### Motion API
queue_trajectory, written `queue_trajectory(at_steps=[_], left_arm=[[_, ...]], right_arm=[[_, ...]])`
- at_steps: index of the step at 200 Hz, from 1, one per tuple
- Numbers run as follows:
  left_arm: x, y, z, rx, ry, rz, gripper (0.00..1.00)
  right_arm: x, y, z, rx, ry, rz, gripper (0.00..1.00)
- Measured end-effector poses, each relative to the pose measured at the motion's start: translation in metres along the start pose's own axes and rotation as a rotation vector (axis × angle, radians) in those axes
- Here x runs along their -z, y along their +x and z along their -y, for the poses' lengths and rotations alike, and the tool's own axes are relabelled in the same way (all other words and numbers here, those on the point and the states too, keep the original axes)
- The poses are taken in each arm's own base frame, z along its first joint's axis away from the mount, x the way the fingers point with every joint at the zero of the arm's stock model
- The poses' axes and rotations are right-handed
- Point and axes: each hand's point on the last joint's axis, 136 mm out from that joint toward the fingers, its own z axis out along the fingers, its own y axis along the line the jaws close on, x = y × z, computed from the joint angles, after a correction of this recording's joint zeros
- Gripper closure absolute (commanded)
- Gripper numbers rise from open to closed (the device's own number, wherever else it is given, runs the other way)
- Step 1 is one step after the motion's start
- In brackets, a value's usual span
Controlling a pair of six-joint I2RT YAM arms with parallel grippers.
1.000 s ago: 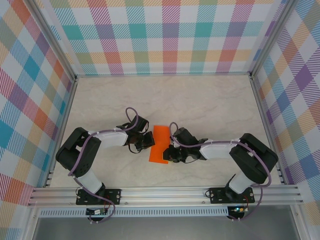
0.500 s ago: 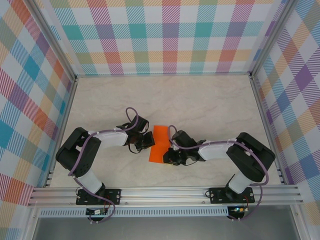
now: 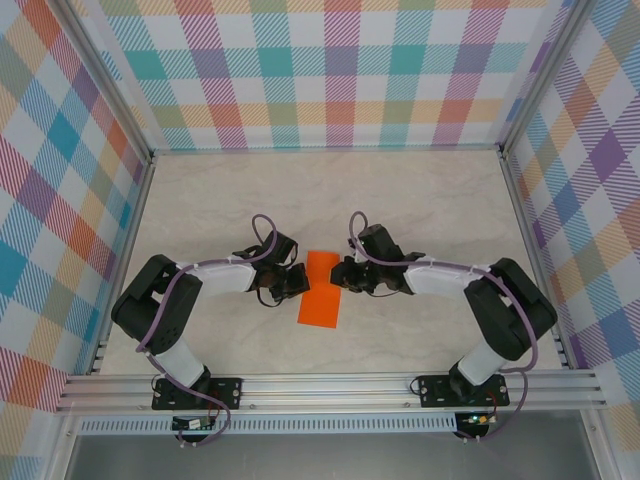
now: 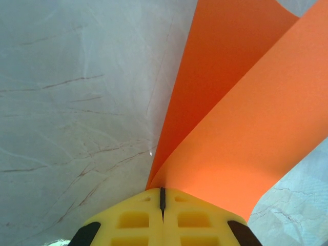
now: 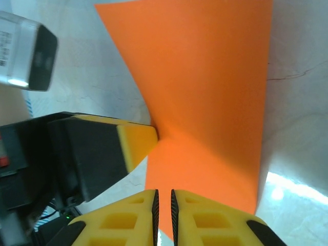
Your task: Fold a paper plane with a square sheet of paper (pick it up from the middle)
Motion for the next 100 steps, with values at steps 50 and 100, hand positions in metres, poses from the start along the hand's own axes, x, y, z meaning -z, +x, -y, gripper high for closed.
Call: queue_trajectory(at_steps=[50, 100], left_arm=[[0.000, 0.000, -0.001, -0.001, 0.001, 0.000, 1.00], [0.000, 0.001, -0.001, -0.002, 0.003, 0.002, 1.00]], right_arm=[[-0.020, 0.006, 0.029, -0.007, 0.050, -0.080, 0.83], [-0.025, 0.007, 0.038, -0.018, 0.058, -0.096, 0.82]])
